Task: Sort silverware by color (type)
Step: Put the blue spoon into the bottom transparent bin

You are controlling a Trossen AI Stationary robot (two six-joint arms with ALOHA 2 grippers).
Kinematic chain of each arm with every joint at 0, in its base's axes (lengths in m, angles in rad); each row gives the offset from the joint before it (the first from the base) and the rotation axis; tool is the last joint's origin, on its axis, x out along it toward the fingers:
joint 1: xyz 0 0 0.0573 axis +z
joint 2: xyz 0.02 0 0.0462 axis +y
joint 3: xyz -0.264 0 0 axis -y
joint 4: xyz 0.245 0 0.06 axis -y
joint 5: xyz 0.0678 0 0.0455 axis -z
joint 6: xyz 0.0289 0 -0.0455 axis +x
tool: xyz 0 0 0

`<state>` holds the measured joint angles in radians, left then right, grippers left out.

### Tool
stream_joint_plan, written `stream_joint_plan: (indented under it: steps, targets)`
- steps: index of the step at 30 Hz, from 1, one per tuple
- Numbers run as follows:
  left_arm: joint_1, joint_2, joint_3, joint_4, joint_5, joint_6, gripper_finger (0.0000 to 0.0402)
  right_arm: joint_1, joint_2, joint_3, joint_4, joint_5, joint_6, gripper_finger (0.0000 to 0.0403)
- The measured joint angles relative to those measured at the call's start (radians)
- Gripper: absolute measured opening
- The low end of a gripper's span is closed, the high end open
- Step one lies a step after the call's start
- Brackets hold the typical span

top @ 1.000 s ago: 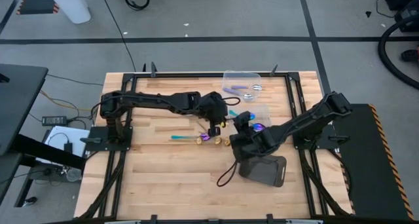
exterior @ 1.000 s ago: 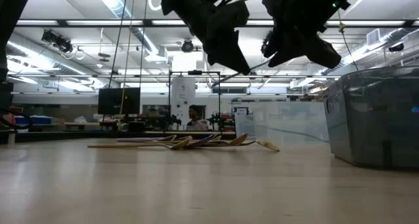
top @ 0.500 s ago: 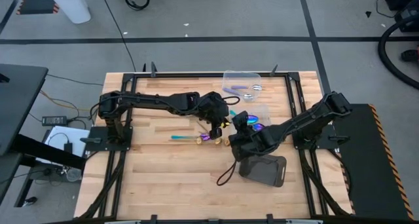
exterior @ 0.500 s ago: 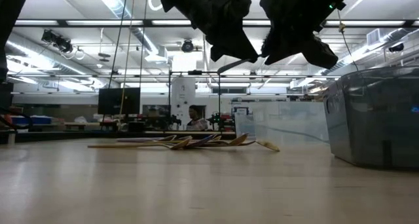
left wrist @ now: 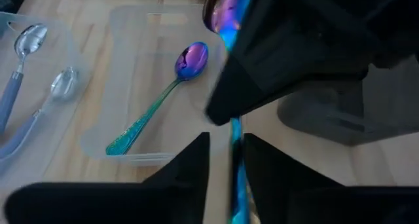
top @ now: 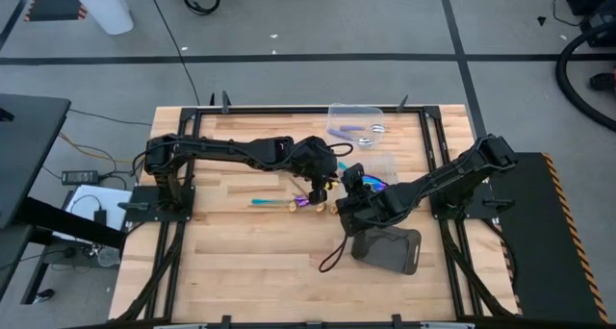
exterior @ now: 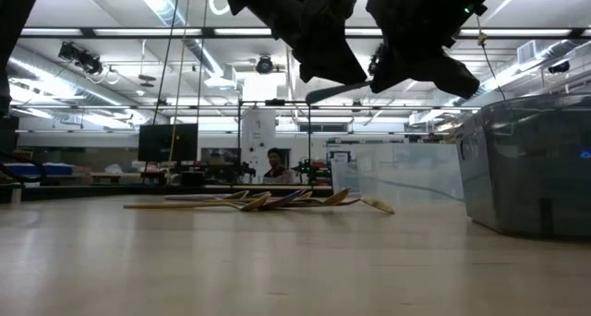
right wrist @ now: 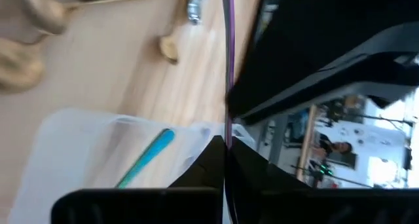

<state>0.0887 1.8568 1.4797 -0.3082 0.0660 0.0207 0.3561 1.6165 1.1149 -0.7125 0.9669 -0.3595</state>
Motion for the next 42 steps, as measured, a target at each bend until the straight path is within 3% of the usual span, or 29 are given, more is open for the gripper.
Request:
stream_joint_plan:
  steps: [6, 11, 19, 26, 33, 42]
  targets:
    - [-0.020, 0.000, 0.000, -0.085, -0.038, 0.041, 0.0146, 0.001, 0.000, 0.000, -0.091, -0.066, 0.077, 0.0014]
    - [-0.046, -0.017, -0.060, -0.143, -0.134, 0.052, 0.0146, 0.000, 0.000, 0.000, -0.218, -0.105, 0.172, 0.0016]
    - [-0.074, -0.126, -0.235, -0.102, -0.171, 0.006, 0.0144, -0.035, 0.000, -0.003, -0.374, -0.129, 0.243, 0.0016]
    - [-0.113, -0.237, -0.374, -0.065, -0.191, -0.055, 0.0144, -0.090, -0.056, -0.003, -0.370, -0.181, 0.197, 0.0014]
    - [-0.154, -0.352, -0.498, -0.001, -0.268, -0.084, 0.0144, -0.179, -0.171, -0.018, -0.350, -0.336, 0.361, 0.0014]
    - [-0.186, -0.481, -0.644, 0.120, -0.299, -0.081, 0.0144, -0.307, -0.208, -0.092, -0.240, -0.460, 0.423, 0.0014]
